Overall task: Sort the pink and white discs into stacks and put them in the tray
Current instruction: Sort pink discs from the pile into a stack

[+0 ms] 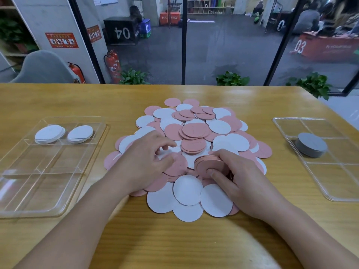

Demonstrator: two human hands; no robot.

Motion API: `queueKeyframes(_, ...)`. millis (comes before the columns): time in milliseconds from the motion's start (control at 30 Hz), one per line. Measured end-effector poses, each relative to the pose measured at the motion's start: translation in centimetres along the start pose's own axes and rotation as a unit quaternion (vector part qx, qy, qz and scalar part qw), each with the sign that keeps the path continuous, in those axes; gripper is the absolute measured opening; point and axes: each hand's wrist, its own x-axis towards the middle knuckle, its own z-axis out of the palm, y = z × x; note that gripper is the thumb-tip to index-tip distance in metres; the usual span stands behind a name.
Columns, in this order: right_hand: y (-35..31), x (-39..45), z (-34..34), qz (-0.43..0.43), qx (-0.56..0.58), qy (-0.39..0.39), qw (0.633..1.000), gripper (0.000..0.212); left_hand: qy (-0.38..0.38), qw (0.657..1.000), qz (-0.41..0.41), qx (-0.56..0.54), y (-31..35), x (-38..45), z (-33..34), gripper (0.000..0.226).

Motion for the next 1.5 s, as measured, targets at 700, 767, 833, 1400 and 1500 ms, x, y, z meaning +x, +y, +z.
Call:
queueKeyframes(700, -0.1, 0.1, 0.0, 0.008, 0.051, 0.018, 0.999, 0.017, 0.035, 0.983, 0.025, -0.178, 2.3, -0.4, 0.8, 0.014)
queueKeyframes(767, -0.3, 0.1, 0.0, 0.015, 0.055, 0.017, 0.998, 0.011, 0.003, 0.977, 0.043, -0.207, 2.5, -0.5, 1.3, 0.015)
queueKeyframes(833, -0.5, 0.1, 0.0, 0.018, 0.061, 0.010, 0.998, 0.013, -0.030, 0.970, 0.056, -0.234, 2.8, -0.7, 1.8, 0.017)
queueKeyframes(1400, -1.4, -0.3, 0.5, 0.007, -0.037, -0.040, 0.999, 0.023, -0.019, 0.980, 0.086, -0.176, 3.7, -1.2, 3.1, 0.011)
queueKeyframes(1500, -2.2, -0.5, -0.4, 0.002, 0.064, 0.060, 0.996, 0.019, -0.021, 0.974, 0.072, -0.214, 3.8, -1.2, 2.3, 0.010)
